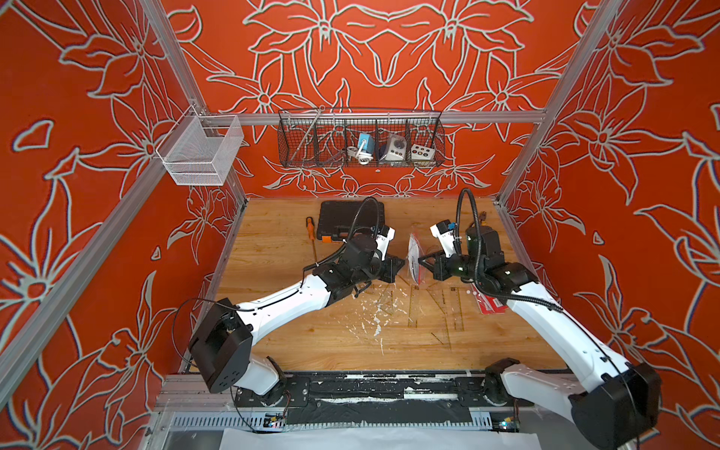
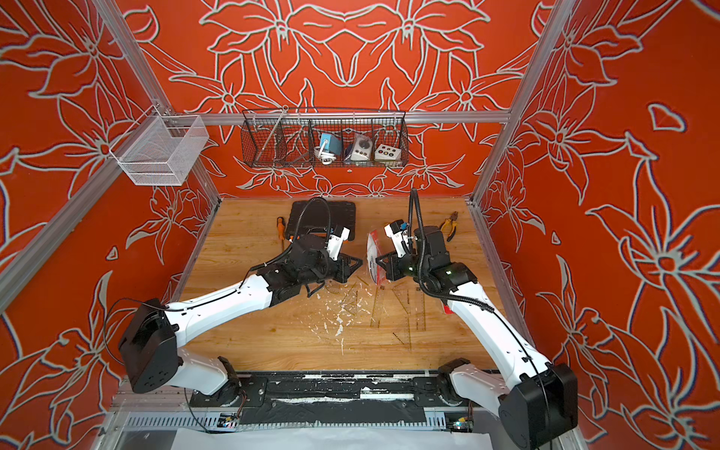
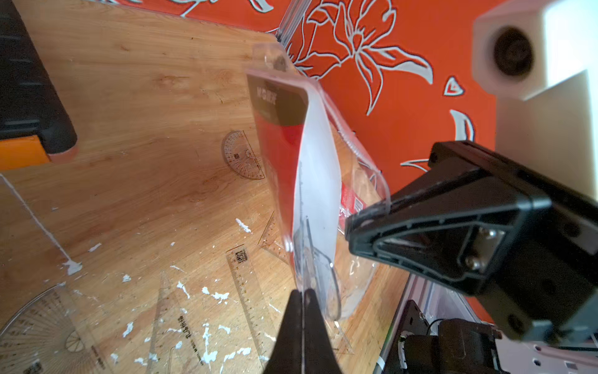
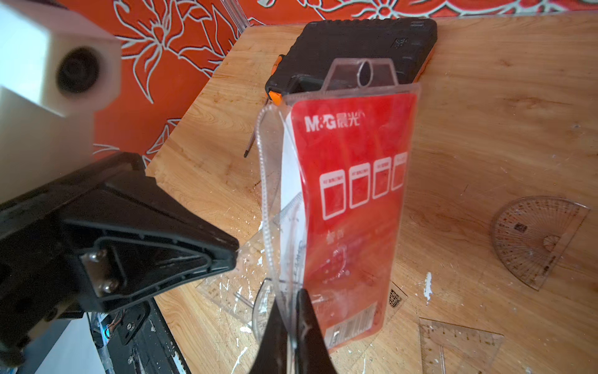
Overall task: Open the ruler set and take out the ruler
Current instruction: Take out the ruler from the ruler set bag.
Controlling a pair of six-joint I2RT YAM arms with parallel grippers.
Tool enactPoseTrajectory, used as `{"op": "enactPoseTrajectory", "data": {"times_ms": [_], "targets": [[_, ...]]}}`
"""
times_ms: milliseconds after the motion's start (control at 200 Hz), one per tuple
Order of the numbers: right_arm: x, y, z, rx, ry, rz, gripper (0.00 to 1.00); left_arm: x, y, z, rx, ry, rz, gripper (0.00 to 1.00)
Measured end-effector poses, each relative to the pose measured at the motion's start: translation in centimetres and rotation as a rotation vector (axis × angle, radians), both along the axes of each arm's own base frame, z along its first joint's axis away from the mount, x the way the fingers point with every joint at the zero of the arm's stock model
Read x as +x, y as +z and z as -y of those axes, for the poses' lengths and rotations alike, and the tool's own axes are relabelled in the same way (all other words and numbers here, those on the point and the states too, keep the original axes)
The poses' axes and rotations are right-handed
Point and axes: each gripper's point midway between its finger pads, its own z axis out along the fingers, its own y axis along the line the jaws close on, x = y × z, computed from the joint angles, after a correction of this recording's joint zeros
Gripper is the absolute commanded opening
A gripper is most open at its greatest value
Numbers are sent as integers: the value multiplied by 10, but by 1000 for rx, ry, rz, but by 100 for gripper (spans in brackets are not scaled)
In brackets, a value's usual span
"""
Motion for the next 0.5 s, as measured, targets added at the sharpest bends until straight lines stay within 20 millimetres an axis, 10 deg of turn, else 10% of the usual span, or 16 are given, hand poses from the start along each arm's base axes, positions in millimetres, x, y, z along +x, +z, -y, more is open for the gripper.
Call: {"op": "enactPoseTrajectory", "data": {"times_ms": [500], "targets": [[11,1,15,5,-53,5,0,6,19,-31,-67,24,38,0]]}}
